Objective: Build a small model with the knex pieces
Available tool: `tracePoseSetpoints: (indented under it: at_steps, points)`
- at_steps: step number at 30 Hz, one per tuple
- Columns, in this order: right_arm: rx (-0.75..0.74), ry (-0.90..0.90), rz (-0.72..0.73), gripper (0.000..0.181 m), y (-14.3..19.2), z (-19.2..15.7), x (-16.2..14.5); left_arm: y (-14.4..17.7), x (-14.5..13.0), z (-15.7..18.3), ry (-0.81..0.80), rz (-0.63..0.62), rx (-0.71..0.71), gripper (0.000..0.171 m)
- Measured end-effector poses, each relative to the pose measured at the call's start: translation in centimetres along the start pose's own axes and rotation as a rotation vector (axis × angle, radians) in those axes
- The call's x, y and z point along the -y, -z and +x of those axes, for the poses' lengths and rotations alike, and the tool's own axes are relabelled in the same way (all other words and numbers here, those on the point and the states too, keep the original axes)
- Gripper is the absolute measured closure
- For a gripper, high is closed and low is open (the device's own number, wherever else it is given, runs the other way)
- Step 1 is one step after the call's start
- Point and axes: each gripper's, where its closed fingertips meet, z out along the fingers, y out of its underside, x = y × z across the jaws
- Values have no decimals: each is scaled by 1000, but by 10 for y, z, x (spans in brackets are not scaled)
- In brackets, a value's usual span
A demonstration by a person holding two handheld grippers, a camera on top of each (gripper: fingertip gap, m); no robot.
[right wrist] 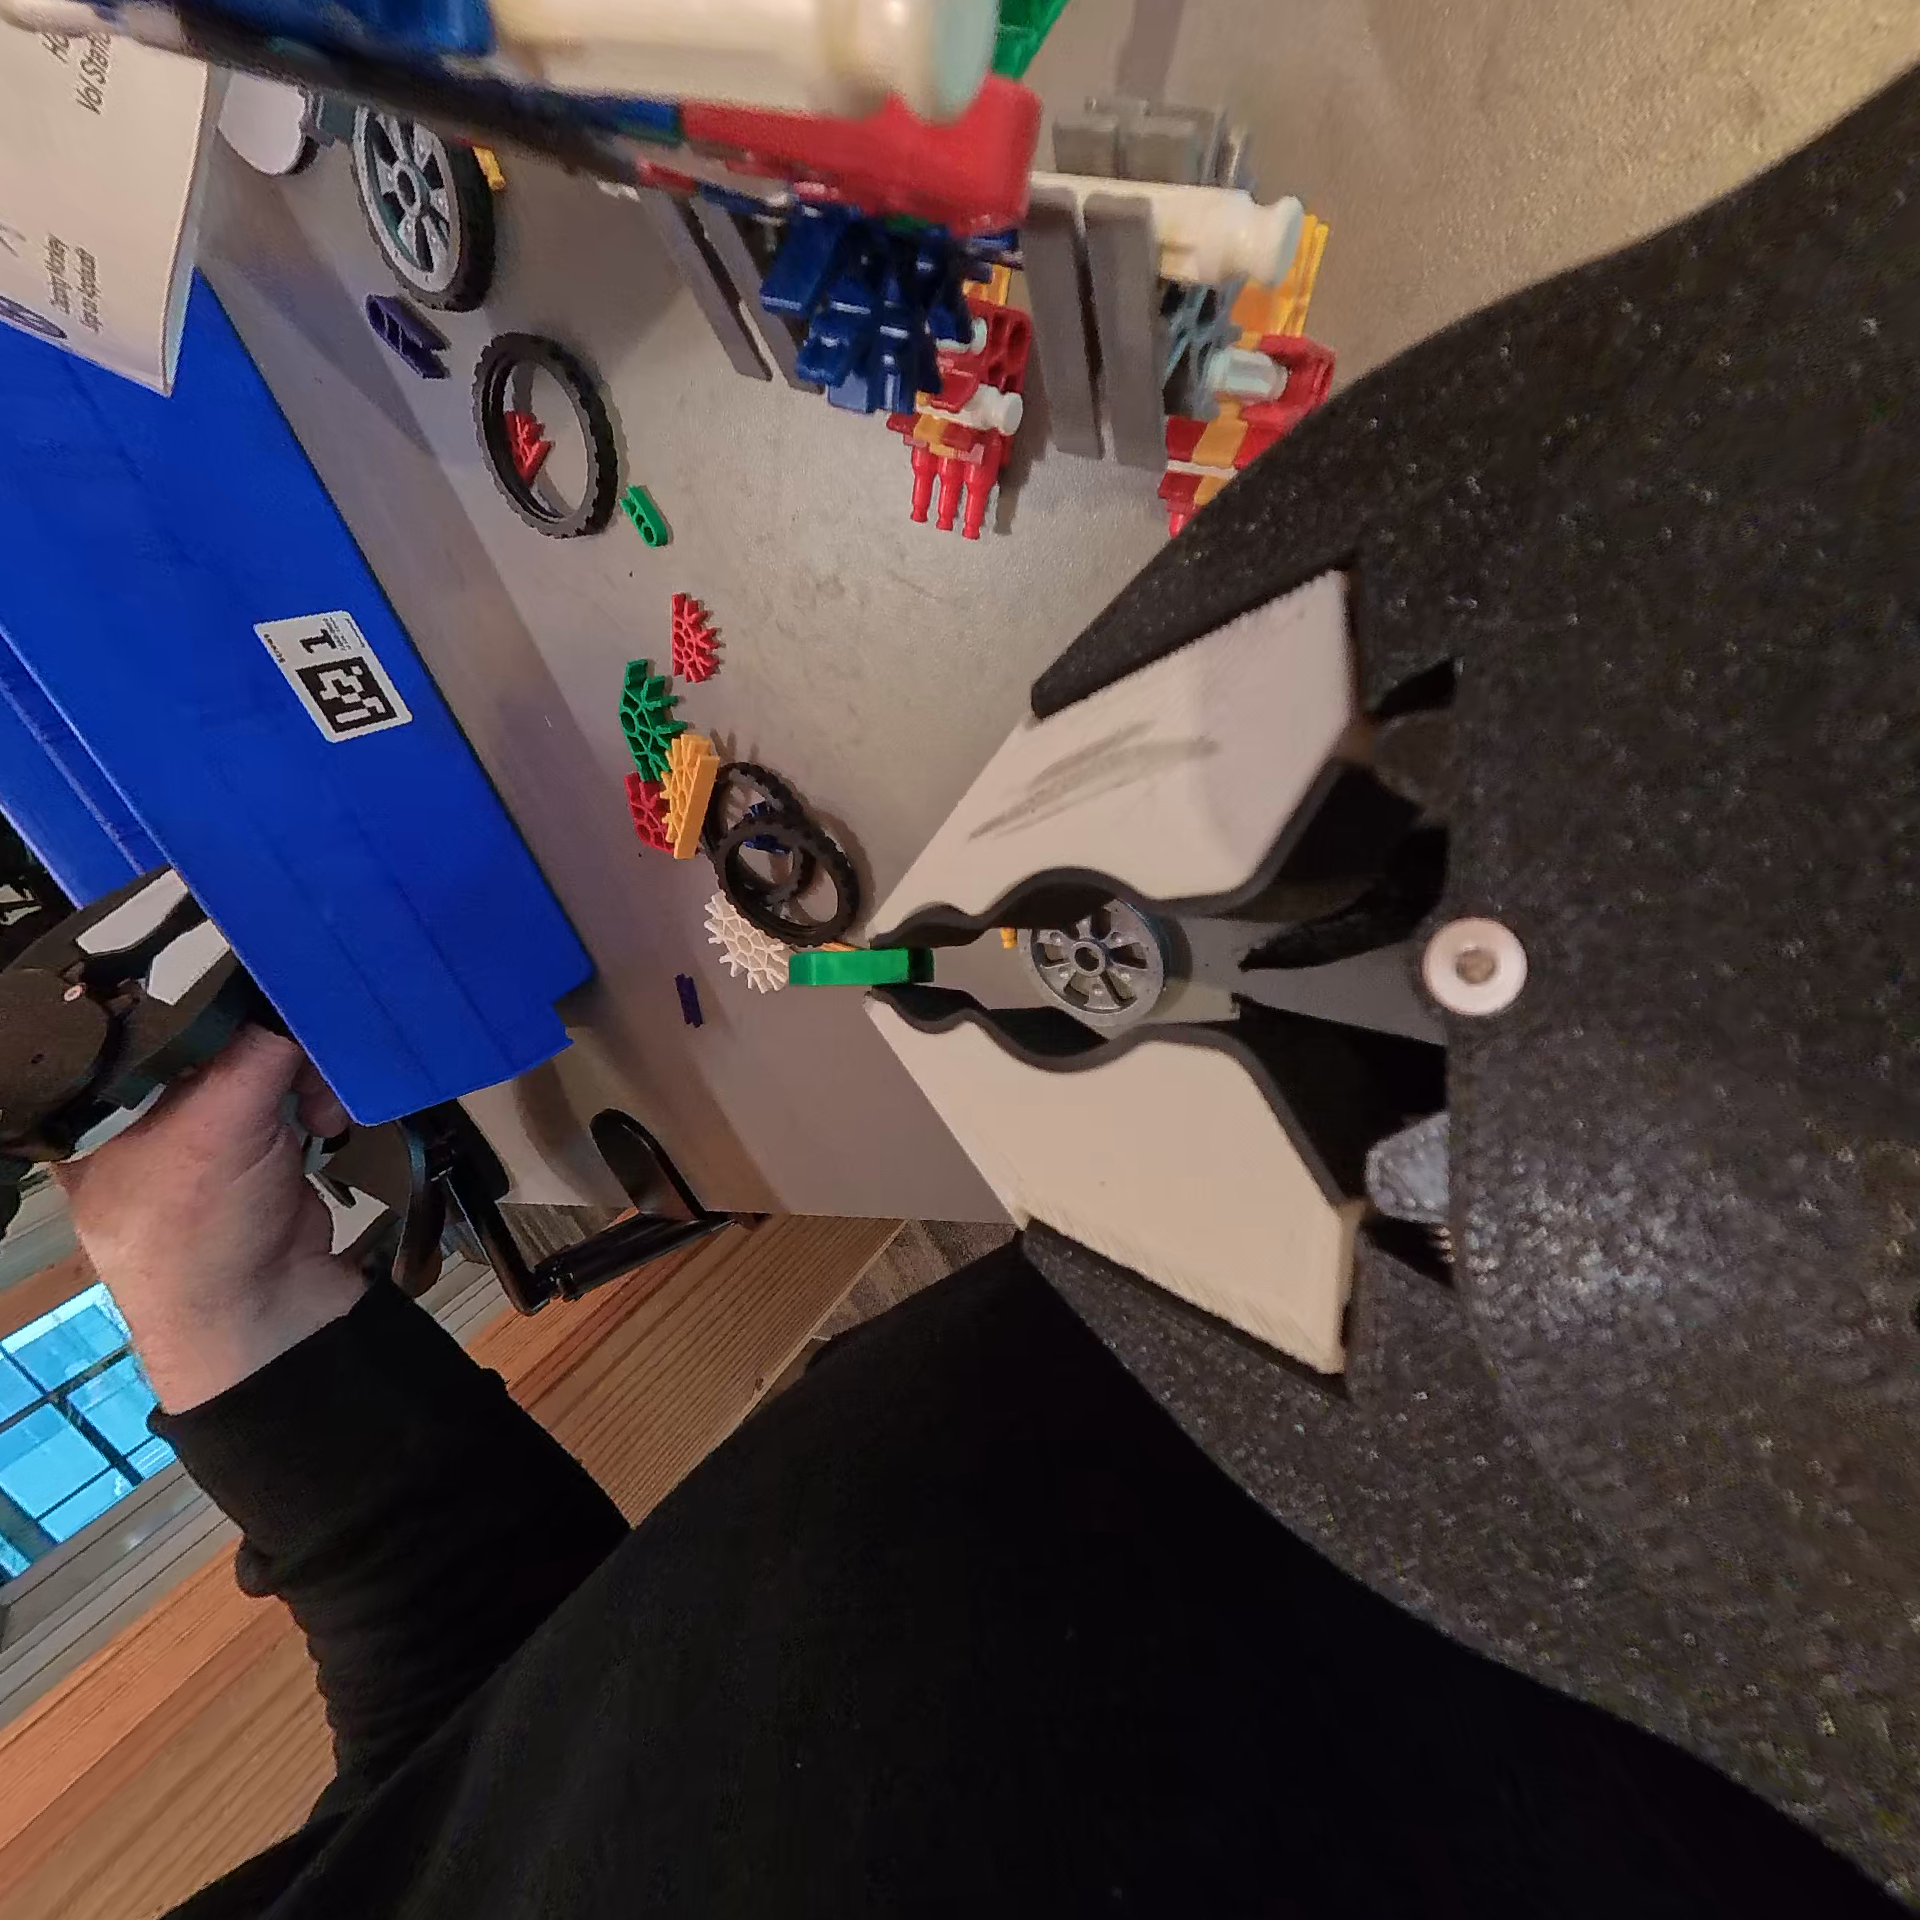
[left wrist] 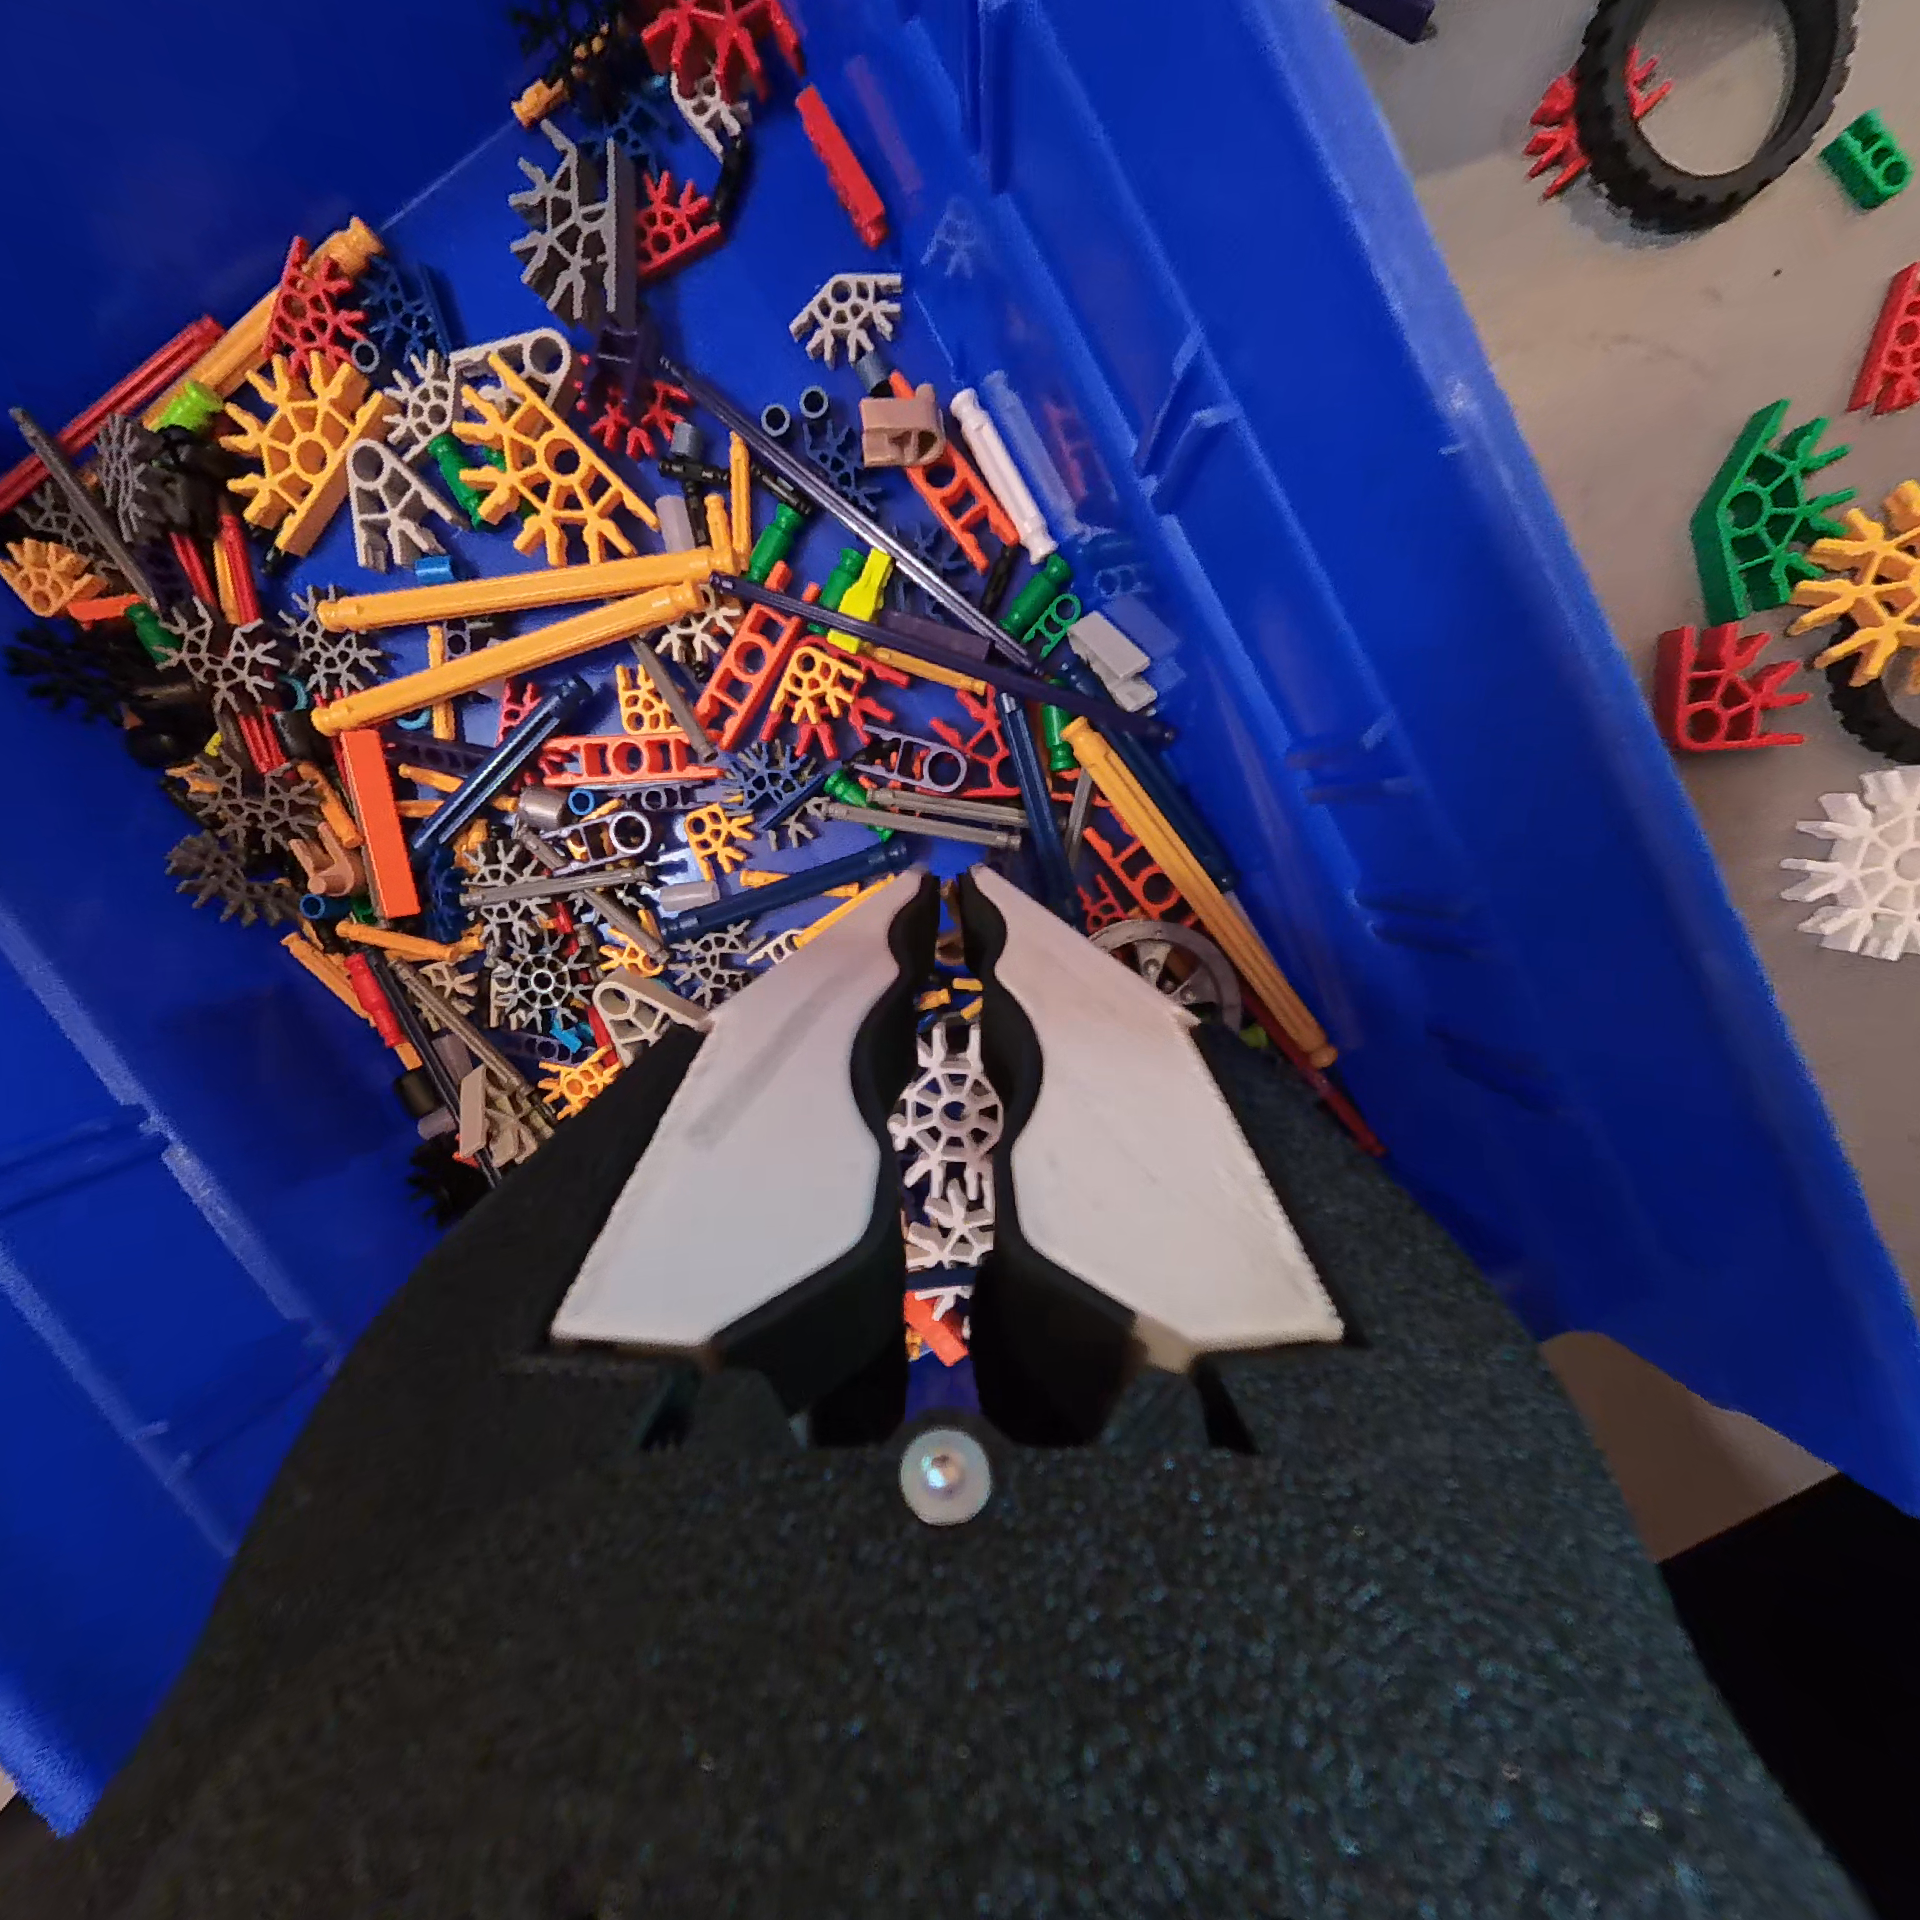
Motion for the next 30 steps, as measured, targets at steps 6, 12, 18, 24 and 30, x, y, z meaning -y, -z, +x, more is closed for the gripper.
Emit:
tracePoseSetpoints:
  at_steps: [6, 12, 18, 24, 30]
  points:
    - [2, -2, 8, 175, 1, 0, 1, -1, 0, 1, -3, -6, 0, 170]
    - [1, 0, 12, 175, 1, 0, 1, -3, -1, 2, -7, -13, 0, 170]
    - [-1, 4, 15, 175, 1, 0, 2, -4, -3, 1, -4, -21, 6, 169]
    - [1, 6, 16, 175, 2, 0, 2, -6, 0, -1, 3, -17, 19, 165]
    - [11, 3, 20, 175, 2, -1, 2, -11, 0, -1, 9, -28, 20, 161]
